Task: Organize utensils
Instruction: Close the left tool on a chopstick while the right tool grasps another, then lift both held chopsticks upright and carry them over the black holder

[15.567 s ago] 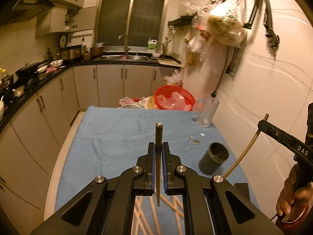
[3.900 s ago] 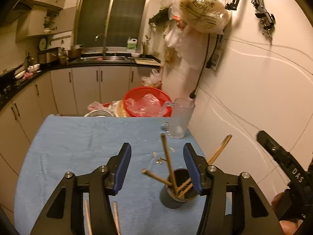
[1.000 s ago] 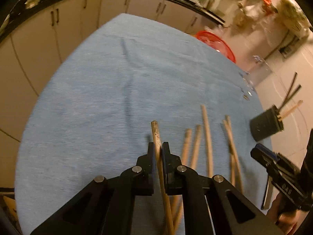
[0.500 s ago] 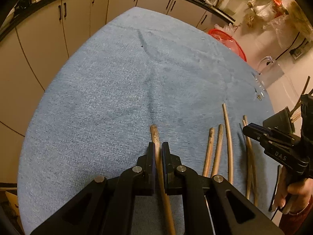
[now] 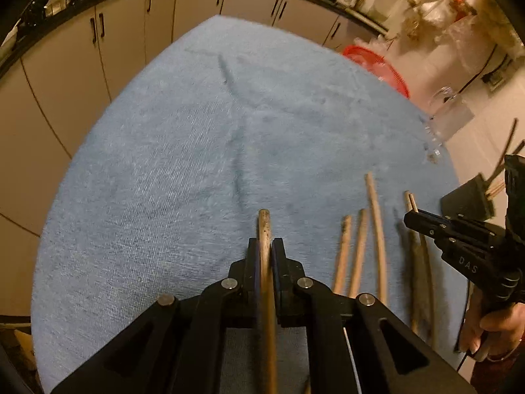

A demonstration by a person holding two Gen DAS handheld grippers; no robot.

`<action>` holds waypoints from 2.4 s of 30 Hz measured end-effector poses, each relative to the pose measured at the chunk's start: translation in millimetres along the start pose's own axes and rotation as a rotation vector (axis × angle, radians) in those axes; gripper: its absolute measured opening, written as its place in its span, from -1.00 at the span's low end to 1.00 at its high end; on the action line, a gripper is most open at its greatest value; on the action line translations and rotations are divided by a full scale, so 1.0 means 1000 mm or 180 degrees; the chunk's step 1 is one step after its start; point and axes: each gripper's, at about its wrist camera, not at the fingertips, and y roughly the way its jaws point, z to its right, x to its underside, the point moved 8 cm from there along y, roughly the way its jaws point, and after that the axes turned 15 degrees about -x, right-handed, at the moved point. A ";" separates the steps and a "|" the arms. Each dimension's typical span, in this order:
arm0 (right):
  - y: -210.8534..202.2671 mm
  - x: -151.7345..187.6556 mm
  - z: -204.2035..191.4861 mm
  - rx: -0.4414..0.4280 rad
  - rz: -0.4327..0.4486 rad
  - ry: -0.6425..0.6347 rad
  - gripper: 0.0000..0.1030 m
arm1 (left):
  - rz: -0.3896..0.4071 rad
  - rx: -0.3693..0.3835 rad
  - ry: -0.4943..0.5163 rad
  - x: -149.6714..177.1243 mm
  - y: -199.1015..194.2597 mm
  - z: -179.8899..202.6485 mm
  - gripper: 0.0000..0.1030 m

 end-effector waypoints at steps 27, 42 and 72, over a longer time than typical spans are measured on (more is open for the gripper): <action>-0.191 0.008 -0.078 0.0071 0.1790 -0.0276 -0.89 | 0.1193 0.0317 0.0264 -0.018 -0.163 0.044 -0.86; -0.208 0.015 -0.071 0.0089 0.1924 -0.0233 -0.89 | 0.1282 0.0332 0.0334 -0.014 -0.180 0.054 -0.86; -0.264 0.020 -0.048 0.0105 0.2191 -0.0038 -0.89 | 0.1431 0.0469 0.0601 -0.024 -0.217 0.095 -0.87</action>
